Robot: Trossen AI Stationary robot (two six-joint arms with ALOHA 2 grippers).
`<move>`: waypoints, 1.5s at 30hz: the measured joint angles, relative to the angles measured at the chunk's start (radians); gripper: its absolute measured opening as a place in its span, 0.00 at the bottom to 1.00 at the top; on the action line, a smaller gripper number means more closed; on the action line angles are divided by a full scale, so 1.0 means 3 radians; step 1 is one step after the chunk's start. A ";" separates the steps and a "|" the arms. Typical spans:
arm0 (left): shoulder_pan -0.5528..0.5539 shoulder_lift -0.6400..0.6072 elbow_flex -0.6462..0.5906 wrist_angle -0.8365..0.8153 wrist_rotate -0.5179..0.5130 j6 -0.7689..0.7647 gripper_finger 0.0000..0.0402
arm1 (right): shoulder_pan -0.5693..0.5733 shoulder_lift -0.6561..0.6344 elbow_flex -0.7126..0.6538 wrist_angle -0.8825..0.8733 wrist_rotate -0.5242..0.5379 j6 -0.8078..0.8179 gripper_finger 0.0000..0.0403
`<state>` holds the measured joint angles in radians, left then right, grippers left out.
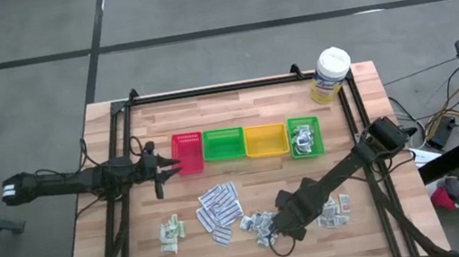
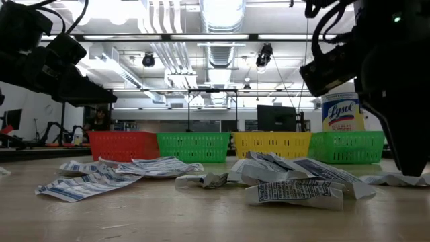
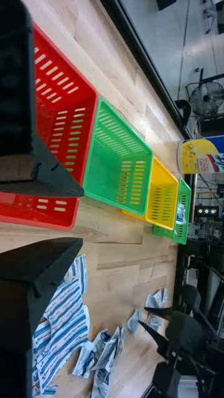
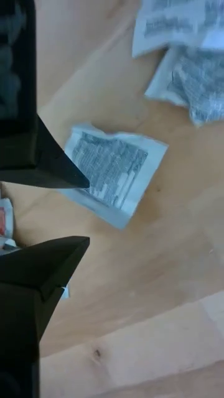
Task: Pick & Place First Aid Supplies
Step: Put the blue alcohol pad into the right green bin
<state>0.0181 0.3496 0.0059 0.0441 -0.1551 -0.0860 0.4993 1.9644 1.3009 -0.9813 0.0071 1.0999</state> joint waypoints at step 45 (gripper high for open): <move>0.0000 0.0006 0.0000 -0.0004 0.0001 0.0000 0.28 | -0.0072 -0.0842 -0.0228 -0.0038 0.0291 -0.0420 0.02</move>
<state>0.0181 0.3514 0.0059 0.0429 -0.1547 -0.0860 0.4778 1.7119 1.2324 -0.9926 0.0945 0.9738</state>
